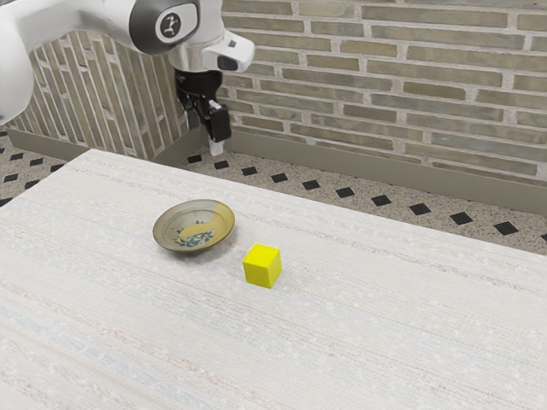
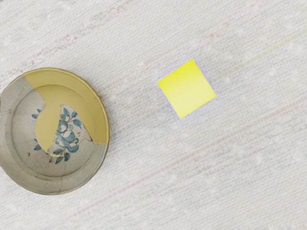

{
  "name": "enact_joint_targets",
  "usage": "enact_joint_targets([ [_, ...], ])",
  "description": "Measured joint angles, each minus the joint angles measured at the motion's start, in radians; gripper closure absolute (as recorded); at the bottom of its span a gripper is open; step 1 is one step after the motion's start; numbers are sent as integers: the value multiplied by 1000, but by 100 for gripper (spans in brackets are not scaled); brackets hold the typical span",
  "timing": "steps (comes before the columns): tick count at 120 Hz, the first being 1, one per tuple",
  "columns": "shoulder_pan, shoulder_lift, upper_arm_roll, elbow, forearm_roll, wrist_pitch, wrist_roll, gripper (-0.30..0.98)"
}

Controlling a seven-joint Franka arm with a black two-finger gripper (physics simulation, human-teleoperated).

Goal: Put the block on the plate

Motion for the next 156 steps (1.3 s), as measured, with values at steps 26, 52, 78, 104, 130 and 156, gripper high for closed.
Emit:
enact_joint_targets([
  [26, -4, 87, 0, 6, -12, 27, 124, 0],
  [52, -3, 212, 0, 12, -78, 115, 210, 0],
  [78, 10, 232, -2, -94, -196, 195, 256, 0],
  [104, 15, 230, 13, -209, -293, 327, 230, 0],
  [130, 14, 296, 33, -207, -329, 407, 117, 0],
  [156, 14, 363, 74, -197, -384, 464, 16, 0],
])
